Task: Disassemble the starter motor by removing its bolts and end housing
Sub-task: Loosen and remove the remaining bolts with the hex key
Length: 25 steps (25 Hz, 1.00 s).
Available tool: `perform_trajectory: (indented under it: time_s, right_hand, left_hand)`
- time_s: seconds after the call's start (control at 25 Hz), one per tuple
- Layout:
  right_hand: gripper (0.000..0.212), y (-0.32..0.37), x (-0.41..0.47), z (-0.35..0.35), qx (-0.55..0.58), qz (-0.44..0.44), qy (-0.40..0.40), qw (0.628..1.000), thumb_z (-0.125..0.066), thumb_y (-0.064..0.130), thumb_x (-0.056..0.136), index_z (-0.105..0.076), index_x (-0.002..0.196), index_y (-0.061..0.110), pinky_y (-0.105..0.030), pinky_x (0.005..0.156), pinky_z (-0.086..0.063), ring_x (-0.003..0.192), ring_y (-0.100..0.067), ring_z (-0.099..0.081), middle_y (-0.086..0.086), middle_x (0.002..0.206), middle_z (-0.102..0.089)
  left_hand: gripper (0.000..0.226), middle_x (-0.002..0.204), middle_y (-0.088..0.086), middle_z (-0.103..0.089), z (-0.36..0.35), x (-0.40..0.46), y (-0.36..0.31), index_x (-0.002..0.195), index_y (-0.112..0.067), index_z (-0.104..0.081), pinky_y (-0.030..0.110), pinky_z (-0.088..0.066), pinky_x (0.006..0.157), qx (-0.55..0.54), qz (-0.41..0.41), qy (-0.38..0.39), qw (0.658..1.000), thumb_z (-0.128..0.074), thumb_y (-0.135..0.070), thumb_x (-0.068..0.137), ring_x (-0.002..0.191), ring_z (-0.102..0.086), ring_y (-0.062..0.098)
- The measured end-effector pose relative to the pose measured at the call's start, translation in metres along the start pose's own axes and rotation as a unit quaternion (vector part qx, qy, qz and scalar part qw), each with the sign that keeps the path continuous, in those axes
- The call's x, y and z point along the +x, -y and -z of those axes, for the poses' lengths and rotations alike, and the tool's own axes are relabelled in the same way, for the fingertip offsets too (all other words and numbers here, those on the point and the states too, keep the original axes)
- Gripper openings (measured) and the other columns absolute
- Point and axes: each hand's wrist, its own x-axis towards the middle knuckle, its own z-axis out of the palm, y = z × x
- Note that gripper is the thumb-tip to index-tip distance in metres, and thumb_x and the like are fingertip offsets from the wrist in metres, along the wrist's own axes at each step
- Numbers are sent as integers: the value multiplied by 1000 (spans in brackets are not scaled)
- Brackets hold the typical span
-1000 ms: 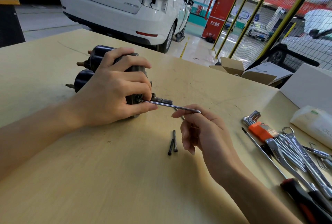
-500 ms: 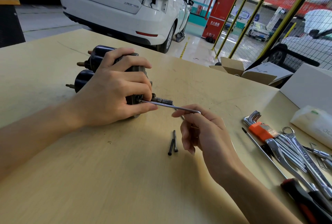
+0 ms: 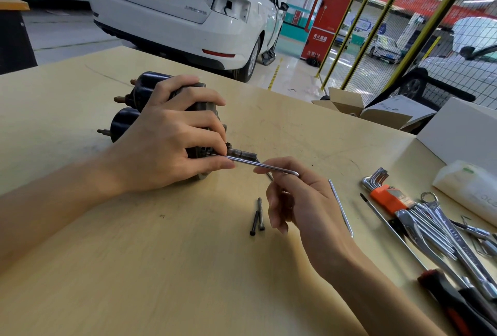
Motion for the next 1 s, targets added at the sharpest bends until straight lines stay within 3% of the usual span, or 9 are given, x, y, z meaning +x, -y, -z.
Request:
perform_trajectory:
  time_s: [0.16, 0.28, 0.48, 0.68, 1.0]
  right_hand:
    - [24, 0, 2, 0, 19, -5, -49, 999, -43, 8, 101, -65, 96, 16, -24, 37, -33, 40, -15, -47, 0, 53, -53]
    - [25, -1, 3, 2, 43, -7, -65, 997, -40, 12, 101, -65, 97, 13, -22, 36, -32, 40, -16, -47, 0, 53, -53]
    - [44, -1, 3, 1, 73, -8, -46, 996, -35, 28, 105, -68, 85, 6, -23, 36, -33, 39, -16, -45, -3, 51, -49]
    - [61, 1, 6, 1, 118, -23, -37, 992, -31, 43, 103, -59, 55, 18, -23, 37, -33, 37, -18, -42, -4, 45, -45]
    - [79, 3, 4, 2, 92, -75, 81, 990, -16, 63, 97, -54, 54, 8, -24, 38, -31, 37, -20, -42, -7, 41, -43]
  left_hand:
    - [29, 93, -16, -71, 0, 0, 1, 80, -26, -76, 46, -23, 115, 1, 2, -4, 1000, -62, -50, 90, 124, -54, 19]
    - [29, 93, -15, -71, -1, 0, 1, 81, -26, -76, 45, -22, 115, 0, 1, -6, 1000, -62, -49, 90, 123, -54, 20]
    - [27, 93, -14, -71, 0, 0, 1, 81, -25, -75, 48, -24, 114, 8, -3, -6, 1000, -64, -48, 89, 123, -55, 21]
    - [27, 93, -14, -71, -1, 0, 2, 81, -26, -75, 47, -23, 114, 7, -6, -4, 1000, -63, -49, 88, 123, -54, 22]
    - [28, 92, -14, -71, -1, 0, 2, 79, -25, -75, 47, -24, 114, 12, -4, -10, 1000, -64, -49, 88, 122, -54, 21]
